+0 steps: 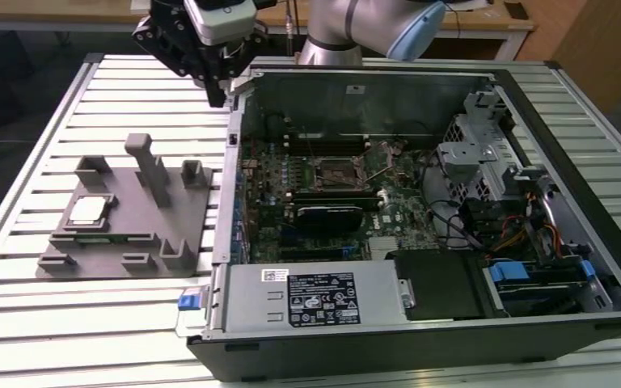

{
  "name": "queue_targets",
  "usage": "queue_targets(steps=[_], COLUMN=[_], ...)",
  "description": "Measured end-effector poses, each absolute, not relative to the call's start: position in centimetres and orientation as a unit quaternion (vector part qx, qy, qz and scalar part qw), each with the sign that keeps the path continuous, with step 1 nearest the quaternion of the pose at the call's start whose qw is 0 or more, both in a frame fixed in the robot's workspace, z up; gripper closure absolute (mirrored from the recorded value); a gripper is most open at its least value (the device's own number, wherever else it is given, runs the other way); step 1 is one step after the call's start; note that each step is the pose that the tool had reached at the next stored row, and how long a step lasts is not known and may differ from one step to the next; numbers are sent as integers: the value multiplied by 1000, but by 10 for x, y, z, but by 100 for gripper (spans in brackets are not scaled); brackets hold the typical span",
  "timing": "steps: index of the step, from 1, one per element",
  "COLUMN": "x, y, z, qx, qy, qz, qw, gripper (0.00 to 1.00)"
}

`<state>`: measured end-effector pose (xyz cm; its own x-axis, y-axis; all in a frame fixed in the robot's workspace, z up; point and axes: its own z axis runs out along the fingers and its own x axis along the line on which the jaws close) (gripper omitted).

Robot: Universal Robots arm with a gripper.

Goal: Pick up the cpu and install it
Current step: 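Reach for the cpu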

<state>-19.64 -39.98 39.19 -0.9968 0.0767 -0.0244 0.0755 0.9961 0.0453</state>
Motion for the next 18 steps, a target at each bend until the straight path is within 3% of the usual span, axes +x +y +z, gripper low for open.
queue_targets(steps=[18], x=[-217], y=[-400], z=[392], qx=[38], qy=[999], qz=[23], qw=[13], gripper=[89])
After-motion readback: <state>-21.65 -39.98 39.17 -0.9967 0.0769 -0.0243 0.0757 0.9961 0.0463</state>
